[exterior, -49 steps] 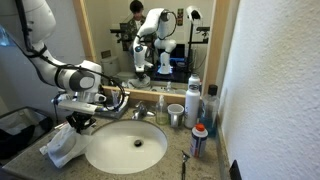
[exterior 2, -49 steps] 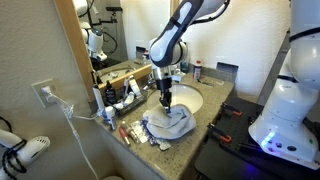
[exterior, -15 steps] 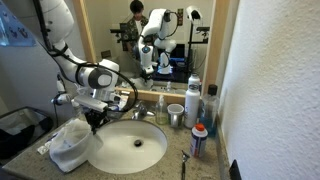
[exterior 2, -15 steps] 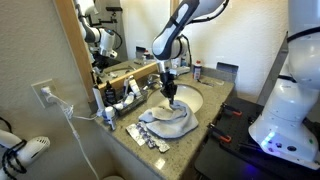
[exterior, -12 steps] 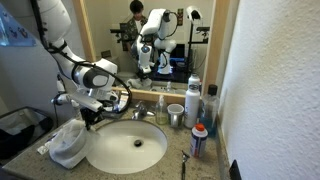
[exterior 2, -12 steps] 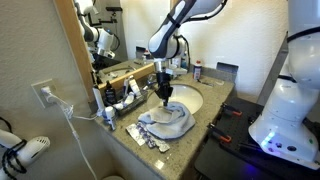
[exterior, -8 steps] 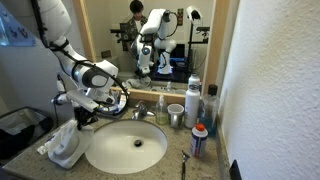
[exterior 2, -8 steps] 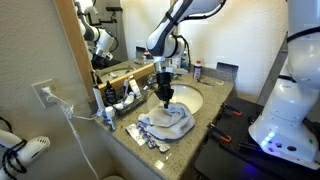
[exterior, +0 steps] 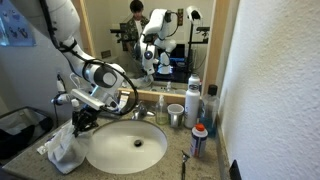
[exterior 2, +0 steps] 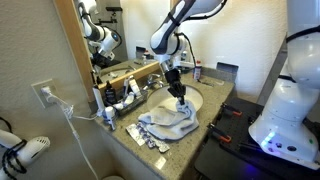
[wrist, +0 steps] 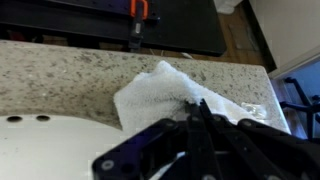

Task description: Unhang the towel from the wall and use it to wipe the countertop, hang the towel back on the wall

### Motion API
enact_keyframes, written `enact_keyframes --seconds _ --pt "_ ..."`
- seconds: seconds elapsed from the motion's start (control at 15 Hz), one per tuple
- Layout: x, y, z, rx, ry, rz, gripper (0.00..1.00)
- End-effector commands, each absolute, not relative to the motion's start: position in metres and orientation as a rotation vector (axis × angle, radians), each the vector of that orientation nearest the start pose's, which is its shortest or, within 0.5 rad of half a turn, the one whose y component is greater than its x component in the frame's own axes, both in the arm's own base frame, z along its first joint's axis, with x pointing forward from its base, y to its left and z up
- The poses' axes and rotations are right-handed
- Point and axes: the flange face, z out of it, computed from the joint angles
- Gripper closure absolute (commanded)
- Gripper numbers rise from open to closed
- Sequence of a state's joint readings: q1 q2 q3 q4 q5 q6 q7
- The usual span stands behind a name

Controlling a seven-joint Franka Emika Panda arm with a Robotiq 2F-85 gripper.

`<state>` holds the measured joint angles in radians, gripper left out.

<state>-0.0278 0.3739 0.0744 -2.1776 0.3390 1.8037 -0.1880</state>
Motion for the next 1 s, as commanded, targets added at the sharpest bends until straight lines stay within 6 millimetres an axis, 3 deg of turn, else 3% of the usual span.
enact_keyframes --seconds 0.0,0.4,0.93 --pt "0.478 0.040 0.211 -2.758 -0.074 1.043 0.99" --pt "0.500 0.024 0.268 -3.033 -0.137 0.924 0.99" --pt "0.518 -0.009 0.396 -3.254 -0.045 0.511 0.99"
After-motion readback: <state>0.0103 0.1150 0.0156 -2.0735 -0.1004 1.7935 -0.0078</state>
